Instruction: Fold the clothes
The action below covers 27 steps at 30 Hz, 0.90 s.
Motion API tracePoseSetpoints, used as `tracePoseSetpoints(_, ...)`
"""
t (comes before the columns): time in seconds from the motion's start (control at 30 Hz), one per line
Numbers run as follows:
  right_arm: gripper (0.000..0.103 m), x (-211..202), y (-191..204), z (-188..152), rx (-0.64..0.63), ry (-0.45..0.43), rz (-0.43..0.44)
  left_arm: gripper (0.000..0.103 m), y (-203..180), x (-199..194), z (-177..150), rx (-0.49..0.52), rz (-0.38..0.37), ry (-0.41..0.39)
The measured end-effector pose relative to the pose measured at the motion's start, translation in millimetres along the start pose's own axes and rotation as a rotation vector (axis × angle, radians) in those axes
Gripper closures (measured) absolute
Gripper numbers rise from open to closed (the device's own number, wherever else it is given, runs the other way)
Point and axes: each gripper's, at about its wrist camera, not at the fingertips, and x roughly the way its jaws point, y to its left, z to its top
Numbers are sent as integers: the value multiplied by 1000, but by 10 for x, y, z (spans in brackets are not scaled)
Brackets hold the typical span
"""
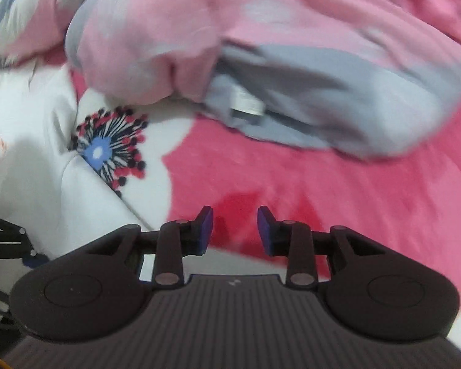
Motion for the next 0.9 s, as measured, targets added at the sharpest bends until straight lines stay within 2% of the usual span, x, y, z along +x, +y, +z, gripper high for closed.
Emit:
tracePoseSetpoints(0.2,72,113,287,-23,-228,73,78,70,44,-4,-43,-32,-12,-13)
tracePoseSetpoints(0.33,71,140,479,-91,-402,125,78,70,45,-3,-50,-30,-15,-15)
tracePoseSetpoints(0.57,69,253,738,-138,-595,160,72,70,38,5,-59,-11,-13,-17)
tracePoseSetpoints(0.67,69,307,811,-162,-636,170,66,70,29,6,-63,-6,-9,-17)
tracePoseSetpoints(0.7,77,311,827,-157,-637,181,72,70,26,6,-65,-5,-8,-18)
tracePoseSetpoints(0.73,96,313,843,-149,-636,194,80,70,23,4,-68,-6,-6,-19)
tracePoseSetpoints(0.77,101,309,867,-138,-630,211,89,70,19,2,-71,-6,-3,-20)
tracePoseSetpoints(0.8,101,283,910,-140,-648,207,74,70,15,0,-73,-6,0,-22)
tracePoseSetpoints(0.9,102,75,936,-119,-651,77,-44,70,13,-5,-88,-7,6,-28)
